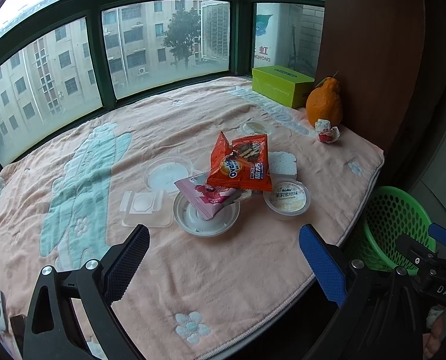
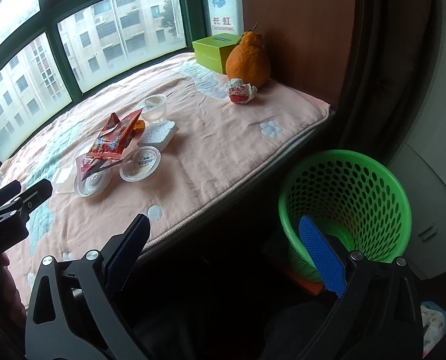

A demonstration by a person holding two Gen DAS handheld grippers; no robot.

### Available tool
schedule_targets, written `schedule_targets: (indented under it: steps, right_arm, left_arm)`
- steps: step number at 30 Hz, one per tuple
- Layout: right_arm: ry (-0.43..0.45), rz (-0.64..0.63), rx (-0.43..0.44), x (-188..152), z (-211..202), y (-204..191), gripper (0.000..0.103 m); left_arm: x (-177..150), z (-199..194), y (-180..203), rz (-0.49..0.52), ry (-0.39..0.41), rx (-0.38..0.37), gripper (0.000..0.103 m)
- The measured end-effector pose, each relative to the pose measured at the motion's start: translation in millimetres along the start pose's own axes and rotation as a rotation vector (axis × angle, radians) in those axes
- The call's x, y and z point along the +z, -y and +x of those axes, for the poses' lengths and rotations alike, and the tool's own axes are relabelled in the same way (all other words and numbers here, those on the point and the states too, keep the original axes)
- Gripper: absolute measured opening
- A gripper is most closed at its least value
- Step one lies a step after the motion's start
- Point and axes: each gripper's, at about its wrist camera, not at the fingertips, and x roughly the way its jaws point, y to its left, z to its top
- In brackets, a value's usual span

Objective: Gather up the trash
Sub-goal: 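Move the right tool toward the crumpled white paper beside the orange fruit, then grasp the crumpled paper with the right tool while the left tool grasps the orange wrappers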

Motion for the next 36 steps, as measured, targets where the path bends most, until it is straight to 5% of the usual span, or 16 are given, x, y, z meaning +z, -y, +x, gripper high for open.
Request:
schedule_targets:
  steps: [21, 36]
  right_arm:
    - [-0.014, -0.027, 0.026, 18, 19, 0, 0.099]
    - [-0.009, -0.021, 0.049, 77, 74, 17, 0.098]
  left_arm:
    - [21, 23, -12, -0.033, -0.033, 0.013, 0.097]
    - [50, 63, -33, -0.07, -0.068, -0.002, 0.097]
